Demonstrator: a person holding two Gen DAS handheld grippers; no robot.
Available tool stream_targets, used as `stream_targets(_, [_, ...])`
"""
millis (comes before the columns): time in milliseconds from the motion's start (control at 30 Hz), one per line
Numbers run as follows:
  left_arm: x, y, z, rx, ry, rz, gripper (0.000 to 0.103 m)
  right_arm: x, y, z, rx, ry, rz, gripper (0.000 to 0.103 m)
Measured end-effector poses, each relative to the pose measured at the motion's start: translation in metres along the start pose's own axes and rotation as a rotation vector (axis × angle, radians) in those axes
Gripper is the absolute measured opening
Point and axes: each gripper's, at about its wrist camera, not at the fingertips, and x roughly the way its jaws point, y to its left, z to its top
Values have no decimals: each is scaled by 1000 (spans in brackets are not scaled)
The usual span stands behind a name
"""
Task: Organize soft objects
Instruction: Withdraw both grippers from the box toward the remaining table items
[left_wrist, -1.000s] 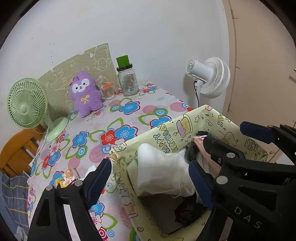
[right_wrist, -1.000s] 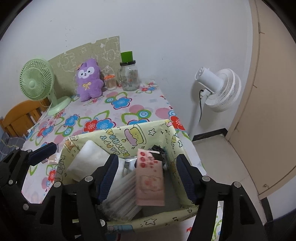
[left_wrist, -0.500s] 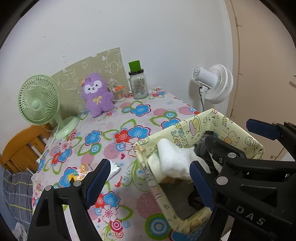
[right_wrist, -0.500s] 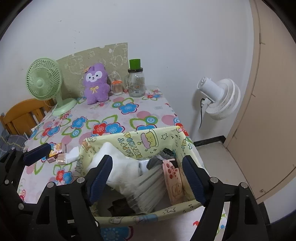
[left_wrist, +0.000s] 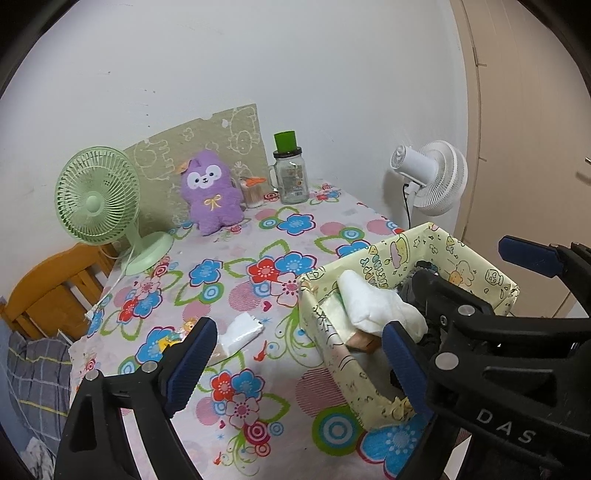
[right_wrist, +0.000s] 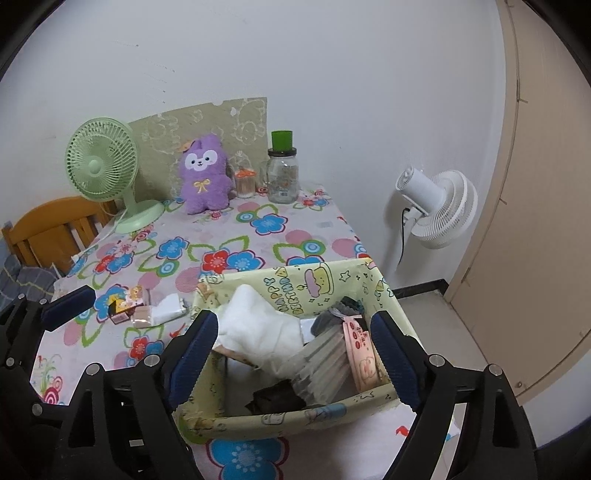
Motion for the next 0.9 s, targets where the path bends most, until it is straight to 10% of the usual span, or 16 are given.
stream_targets(900, [-27, 56, -20, -33, -27, 17, 99, -24, 64, -2, -56, -51, 26, 92])
